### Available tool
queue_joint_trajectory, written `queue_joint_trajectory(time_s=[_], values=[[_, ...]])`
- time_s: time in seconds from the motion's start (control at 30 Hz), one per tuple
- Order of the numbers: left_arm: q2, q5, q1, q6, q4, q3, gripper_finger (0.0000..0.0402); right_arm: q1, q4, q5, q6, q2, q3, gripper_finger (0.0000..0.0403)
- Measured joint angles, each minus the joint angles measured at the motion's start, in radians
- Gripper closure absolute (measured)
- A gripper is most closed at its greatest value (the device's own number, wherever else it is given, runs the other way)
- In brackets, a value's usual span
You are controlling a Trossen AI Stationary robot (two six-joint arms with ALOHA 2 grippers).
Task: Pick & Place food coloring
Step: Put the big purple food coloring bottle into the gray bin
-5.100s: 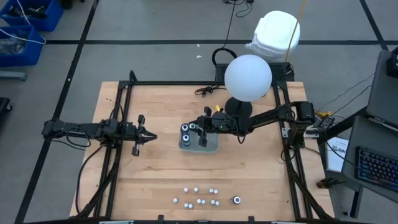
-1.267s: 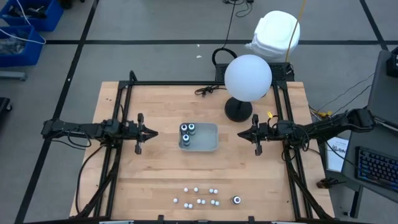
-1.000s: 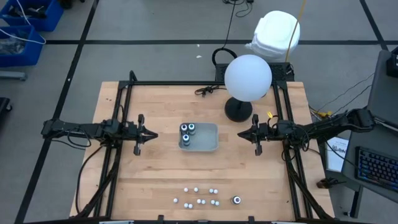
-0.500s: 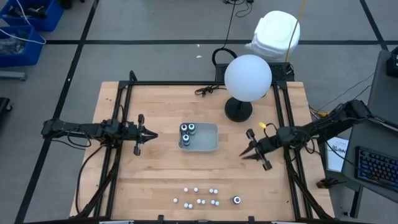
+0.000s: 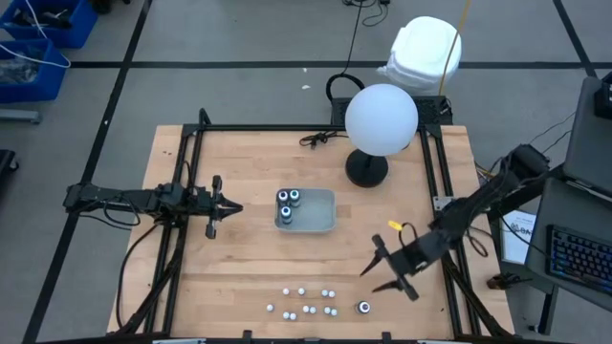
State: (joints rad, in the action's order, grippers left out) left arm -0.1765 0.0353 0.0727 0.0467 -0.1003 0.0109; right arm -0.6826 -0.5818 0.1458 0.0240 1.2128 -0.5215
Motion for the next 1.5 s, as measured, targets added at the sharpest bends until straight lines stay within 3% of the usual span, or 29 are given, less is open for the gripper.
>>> queue_joint_trajectory(time_s=[0.4, 0.93, 1.17, 1.3, 1.5], values=[[0.000, 0.000, 0.000, -0.008, 0.000, 0.000, 0.0366, -0.081, -0.061, 0.005, 0.173, 0.209, -0.030, 0.0159], [0.000, 0.000, 0.000, -0.012, 0.000, 0.000, 0.0366, -0.118, -0.283, 0.063, 0.172, 0.440, -0.030, 0.0155], [0.000, 0.000, 0.000, -0.012, 0.001, 0.000, 0.0366, -0.118, -0.326, 0.063, 0.170, 0.471, -0.030, 0.0156], [0.000, 0.000, 0.000, -0.012, 0.001, 0.000, 0.0366, -0.118, -0.322, 0.063, 0.170, 0.471, -0.030, 0.0169], [0.000, 0.000, 0.000, -0.011, 0.000, 0.000, 0.0366, -0.118, -0.299, 0.063, 0.185, 0.471, -0.030, 0.0225]])
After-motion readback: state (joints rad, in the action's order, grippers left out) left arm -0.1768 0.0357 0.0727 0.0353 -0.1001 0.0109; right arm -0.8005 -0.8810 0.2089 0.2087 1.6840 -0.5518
